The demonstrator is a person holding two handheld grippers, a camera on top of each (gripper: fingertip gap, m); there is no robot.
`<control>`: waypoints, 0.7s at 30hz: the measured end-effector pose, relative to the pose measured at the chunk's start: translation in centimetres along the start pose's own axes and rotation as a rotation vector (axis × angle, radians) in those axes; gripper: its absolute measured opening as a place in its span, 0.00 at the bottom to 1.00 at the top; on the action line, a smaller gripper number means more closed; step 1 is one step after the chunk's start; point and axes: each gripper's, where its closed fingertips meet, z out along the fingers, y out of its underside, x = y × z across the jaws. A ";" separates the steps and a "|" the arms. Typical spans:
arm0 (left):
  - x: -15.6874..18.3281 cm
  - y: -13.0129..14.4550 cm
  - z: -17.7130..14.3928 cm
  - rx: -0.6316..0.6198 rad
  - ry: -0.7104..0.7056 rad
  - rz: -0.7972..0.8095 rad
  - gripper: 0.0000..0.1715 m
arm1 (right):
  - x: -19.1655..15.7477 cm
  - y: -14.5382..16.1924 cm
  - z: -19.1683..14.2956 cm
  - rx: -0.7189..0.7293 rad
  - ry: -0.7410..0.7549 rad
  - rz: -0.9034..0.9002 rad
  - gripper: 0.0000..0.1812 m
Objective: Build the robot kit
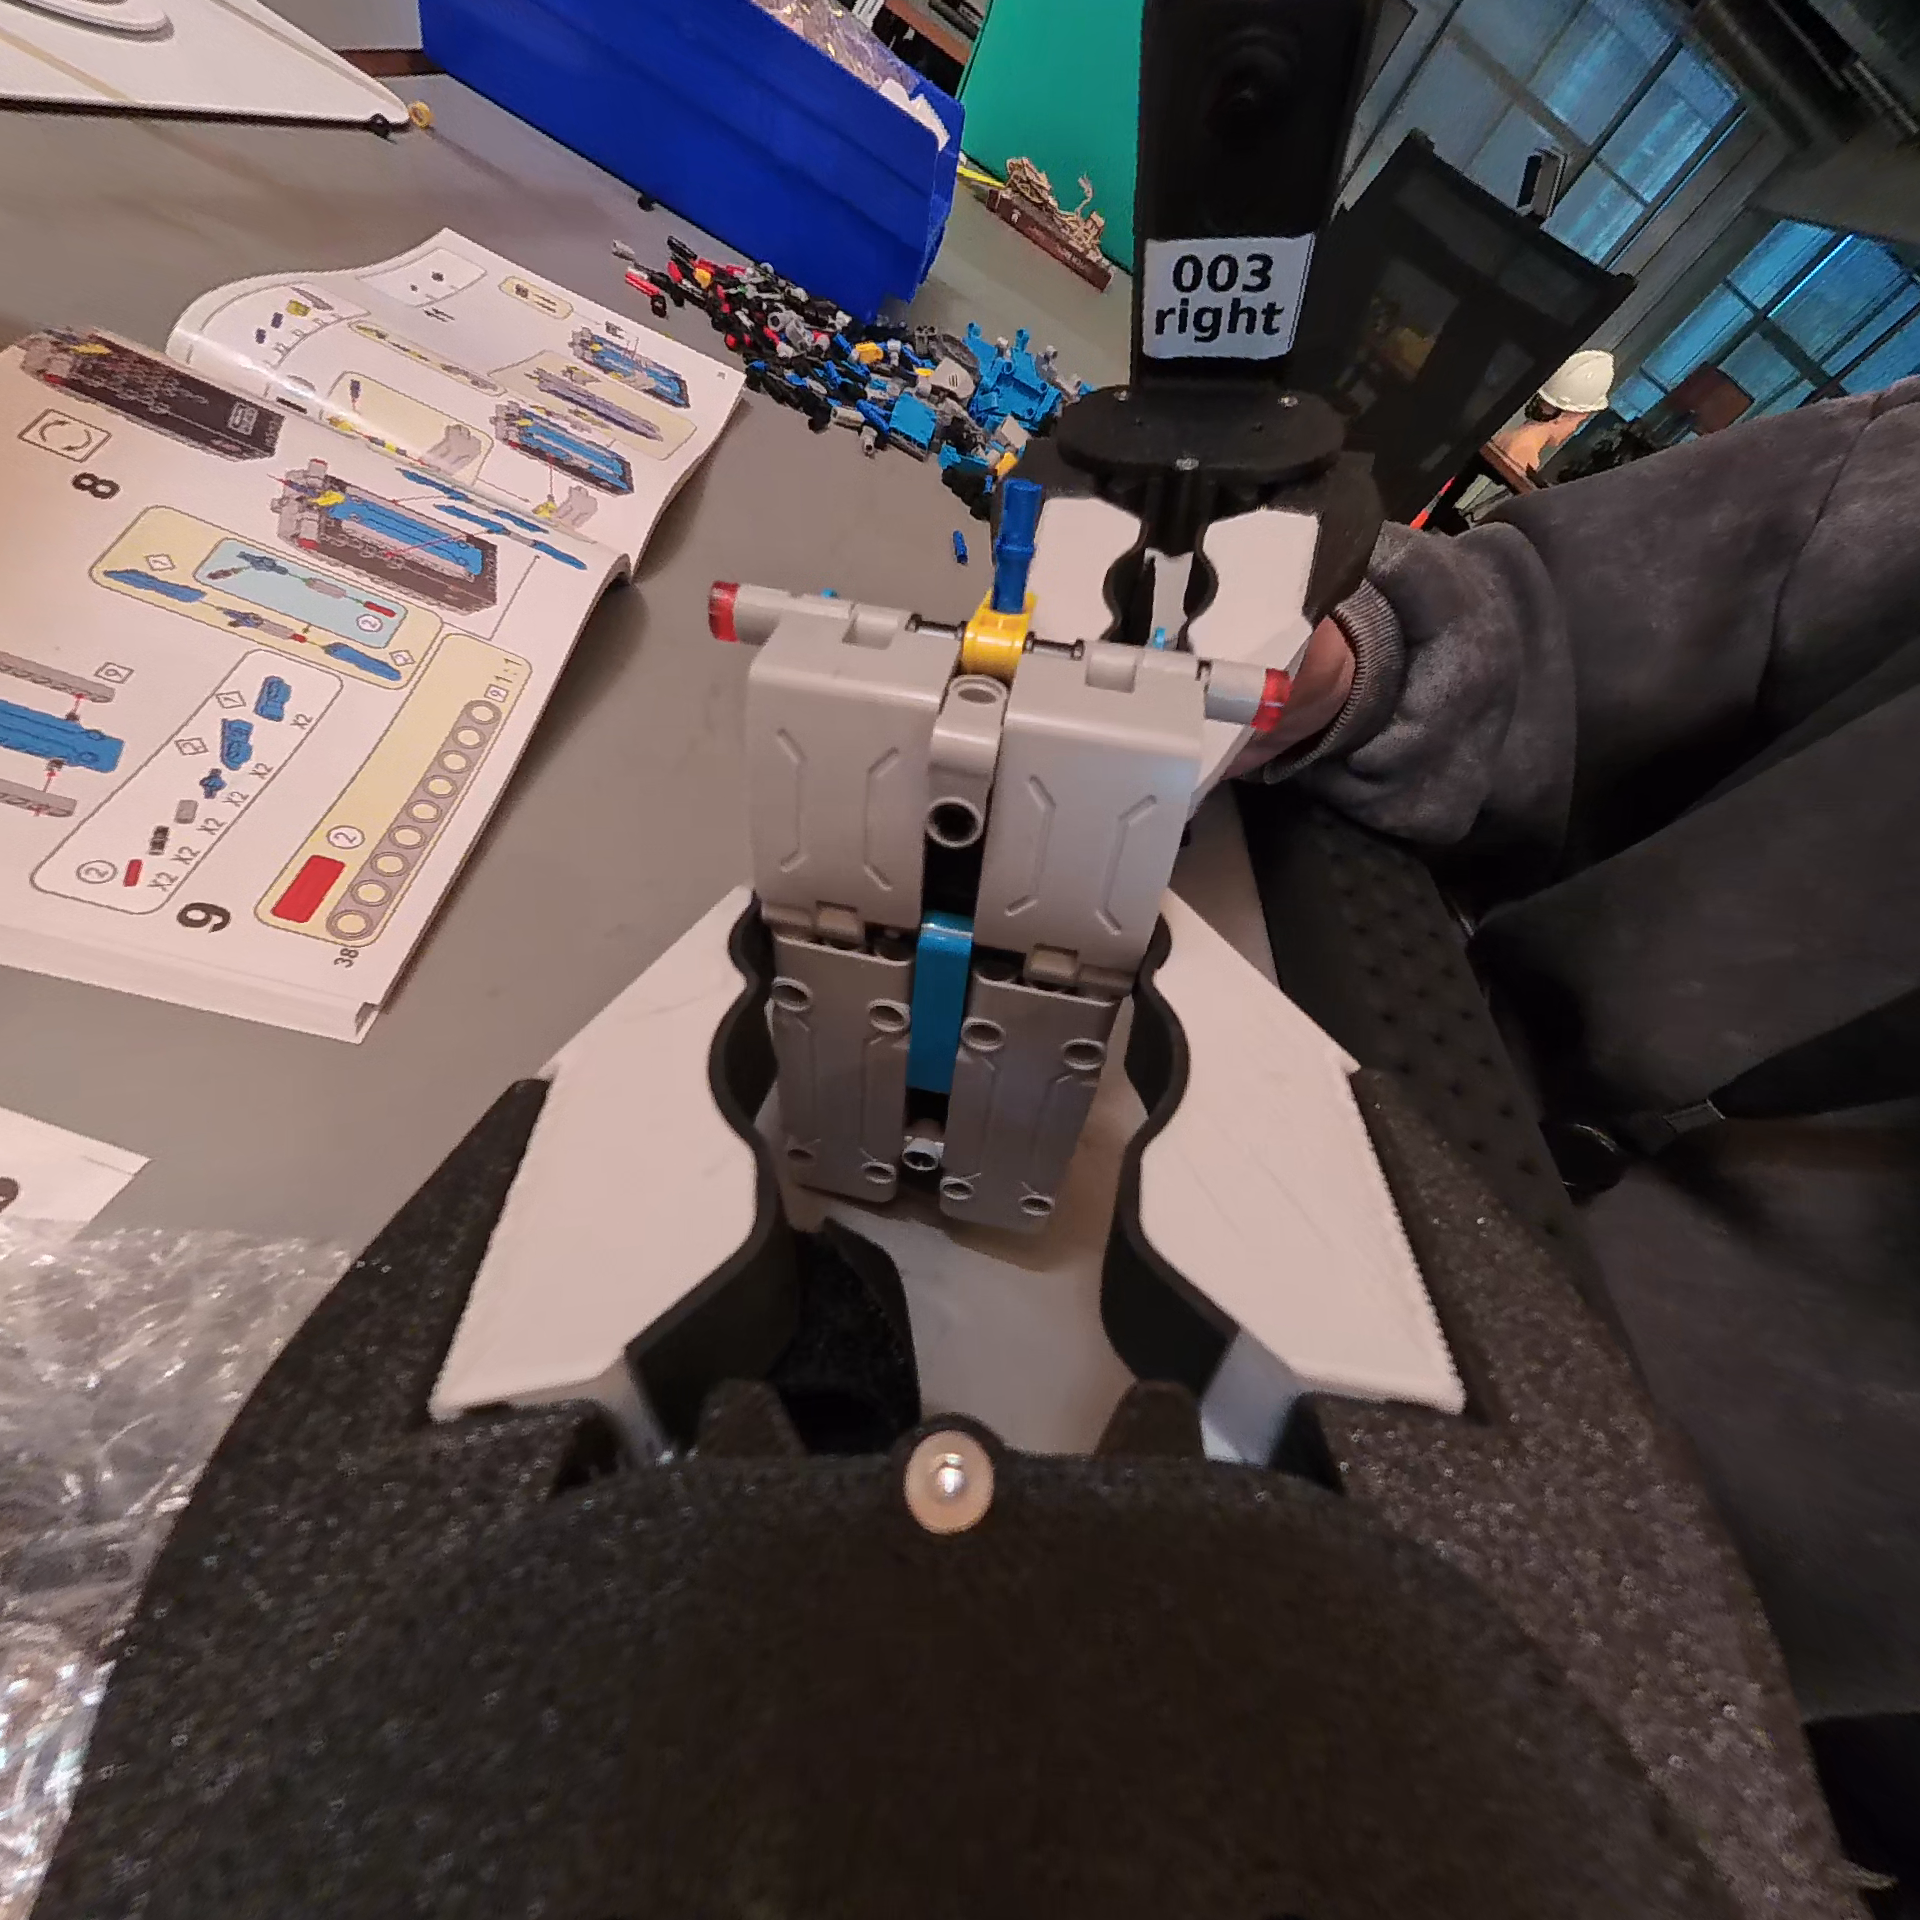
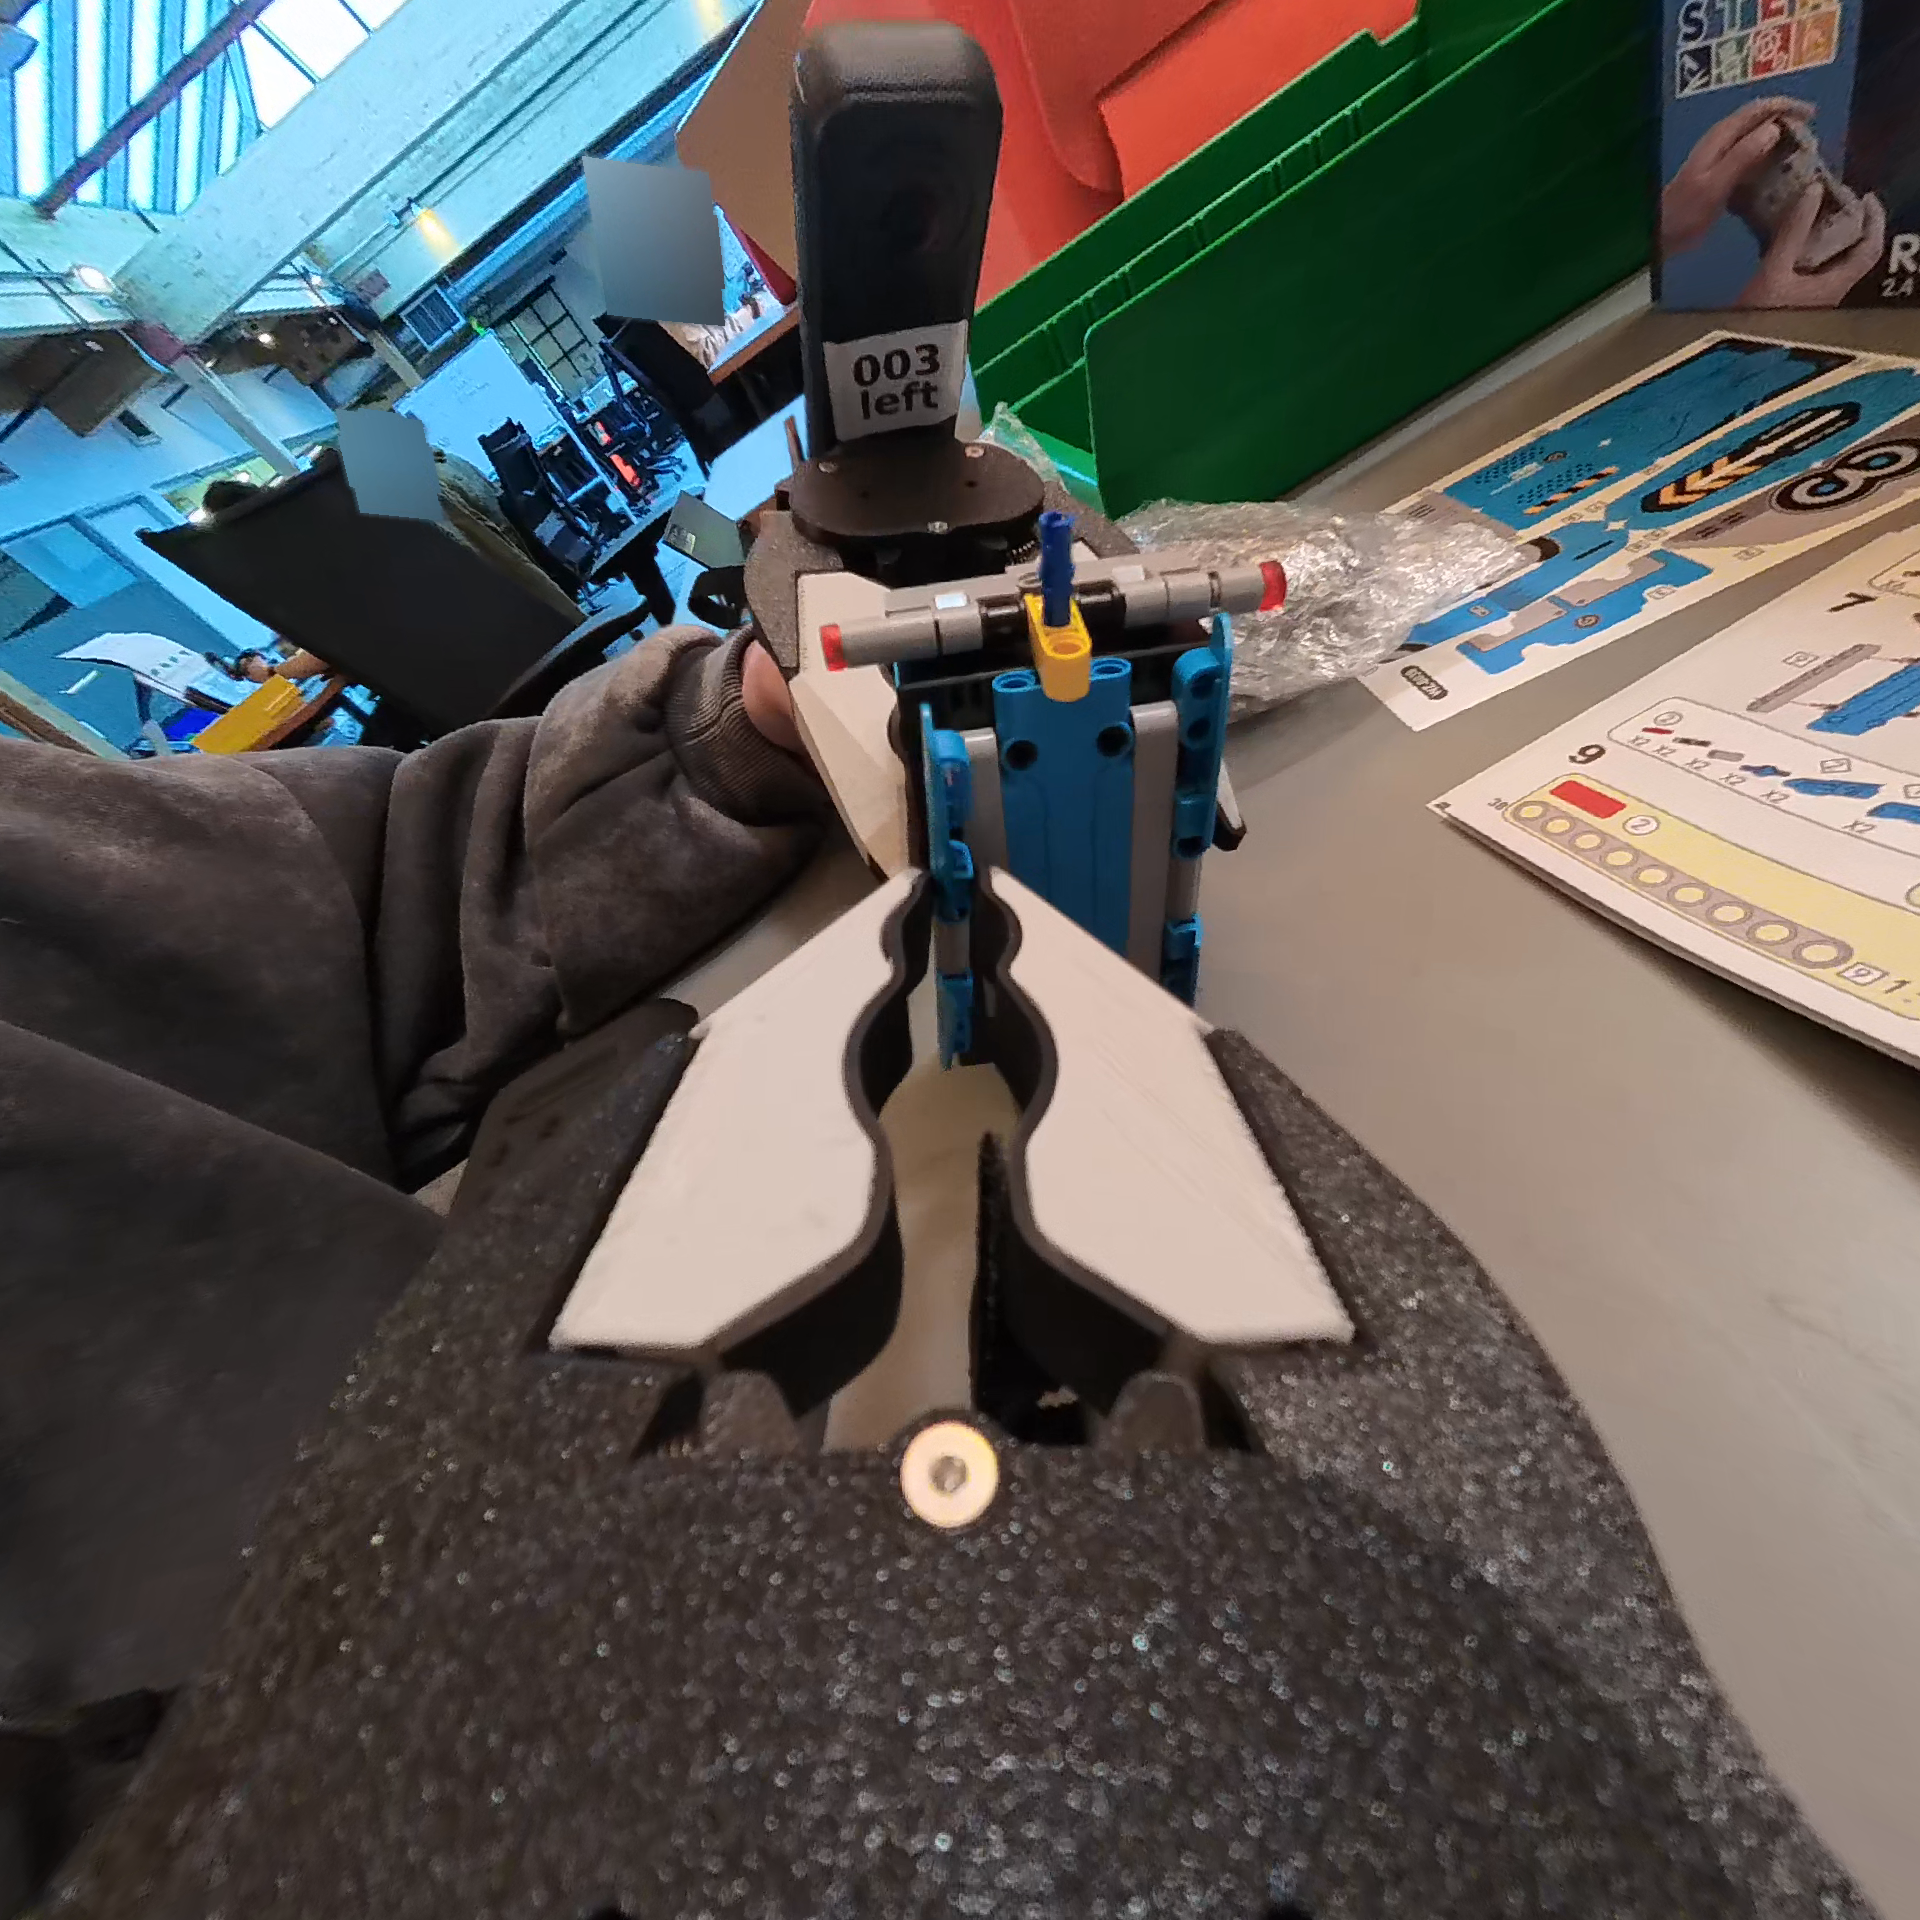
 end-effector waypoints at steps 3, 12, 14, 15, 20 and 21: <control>0.0 0.0 0.0 0.000 0.001 0.001 0.39 | -0.1 0.0 0.0 -0.003 -0.001 -0.009 0.04; 0.1 0.0 0.1 0.003 0.005 -0.001 0.40 | -0.2 -0.2 0.1 -0.014 0.051 -0.130 0.04; 0.0 -0.1 0.1 0.006 0.003 -0.011 0.39 | -0.2 -0.5 0.2 -0.017 0.080 -0.203 0.03; -0.1 -0.1 0.1 0.007 0.006 -0.016 0.39 | -0.2 -0.5 0.3 -0.020 0.095 -0.246 0.03; 0.0 0.0 0.0 0.005 0.000 -0.011 0.40 | -0.2 -0.4 0.2 -0.005 0.058 -0.163 0.04; 0.0 0.0 0.0 0.003 -0.002 -0.010 0.40 | -0.2 -0.4 0.3 -0.004 0.046 -0.149 0.04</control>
